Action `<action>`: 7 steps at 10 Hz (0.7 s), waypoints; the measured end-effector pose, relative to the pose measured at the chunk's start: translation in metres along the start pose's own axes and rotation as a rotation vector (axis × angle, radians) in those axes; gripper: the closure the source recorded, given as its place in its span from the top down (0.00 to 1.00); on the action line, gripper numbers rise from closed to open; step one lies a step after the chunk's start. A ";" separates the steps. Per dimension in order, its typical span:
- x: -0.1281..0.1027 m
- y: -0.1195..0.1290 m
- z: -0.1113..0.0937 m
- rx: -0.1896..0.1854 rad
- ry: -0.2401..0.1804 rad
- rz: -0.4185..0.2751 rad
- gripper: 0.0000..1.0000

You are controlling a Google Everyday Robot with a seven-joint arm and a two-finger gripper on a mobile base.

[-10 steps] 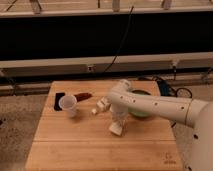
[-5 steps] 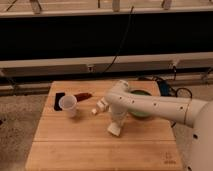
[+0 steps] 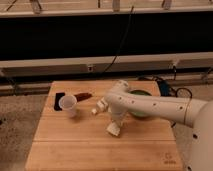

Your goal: Wipe the white sponge on the table

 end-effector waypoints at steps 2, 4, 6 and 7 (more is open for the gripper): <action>-0.005 -0.011 0.000 0.007 0.002 0.008 0.00; -0.010 -0.009 0.000 0.003 0.001 0.019 0.00; -0.019 -0.013 0.000 0.005 -0.004 0.028 0.00; -0.020 -0.013 -0.001 0.007 -0.004 0.036 0.00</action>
